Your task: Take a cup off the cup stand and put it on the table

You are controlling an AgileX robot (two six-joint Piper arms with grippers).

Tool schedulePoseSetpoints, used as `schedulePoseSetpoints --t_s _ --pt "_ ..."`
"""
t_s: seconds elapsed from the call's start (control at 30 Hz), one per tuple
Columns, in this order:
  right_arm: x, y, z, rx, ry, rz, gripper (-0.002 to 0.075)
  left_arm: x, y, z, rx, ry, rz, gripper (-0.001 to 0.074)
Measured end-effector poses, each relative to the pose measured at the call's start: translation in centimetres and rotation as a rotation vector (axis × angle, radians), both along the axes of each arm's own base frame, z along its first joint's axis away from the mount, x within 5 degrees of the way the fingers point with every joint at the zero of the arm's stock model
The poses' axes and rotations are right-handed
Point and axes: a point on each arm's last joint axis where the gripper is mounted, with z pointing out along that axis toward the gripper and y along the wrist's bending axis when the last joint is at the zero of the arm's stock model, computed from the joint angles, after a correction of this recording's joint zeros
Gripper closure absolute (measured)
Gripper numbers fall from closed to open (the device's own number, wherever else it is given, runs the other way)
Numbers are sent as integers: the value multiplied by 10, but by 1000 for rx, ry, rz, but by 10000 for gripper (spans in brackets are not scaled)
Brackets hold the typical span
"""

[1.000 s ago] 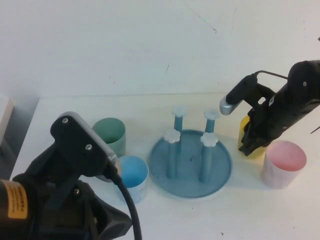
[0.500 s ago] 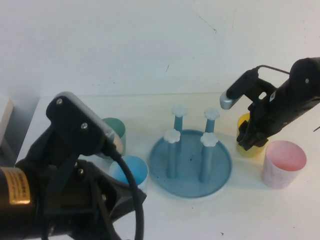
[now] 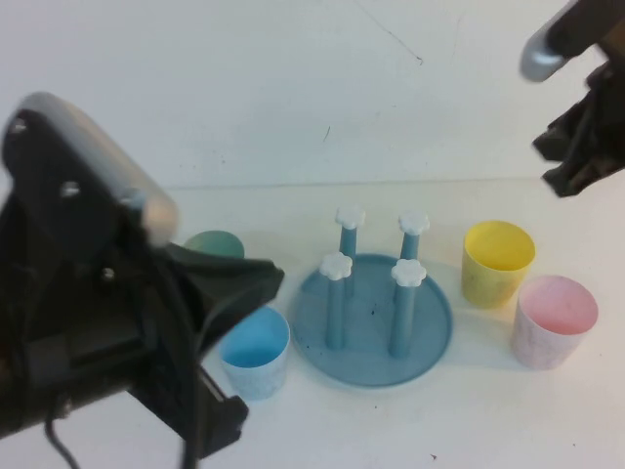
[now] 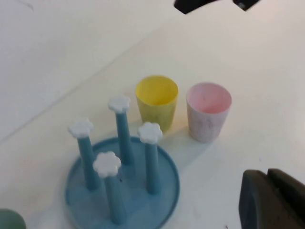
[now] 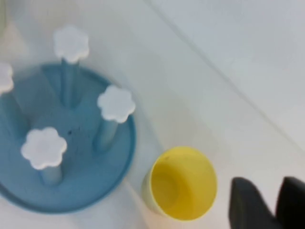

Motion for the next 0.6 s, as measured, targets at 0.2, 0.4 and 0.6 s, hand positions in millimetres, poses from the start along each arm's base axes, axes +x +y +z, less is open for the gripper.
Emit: schedulePoseSetpoints --t_s 0.2,0.4,0.6 --pt "-52 -18 32 57 -120 -15 711 -13 19 -4 -89 -162 48 736" --pt "-111 -39 17 75 -190 -15 724 -27 36 -27 -37 -220 50 736" --pt "-166 -59 -22 57 -193 -9 726 -37 47 -50 -4 -225 48 736"
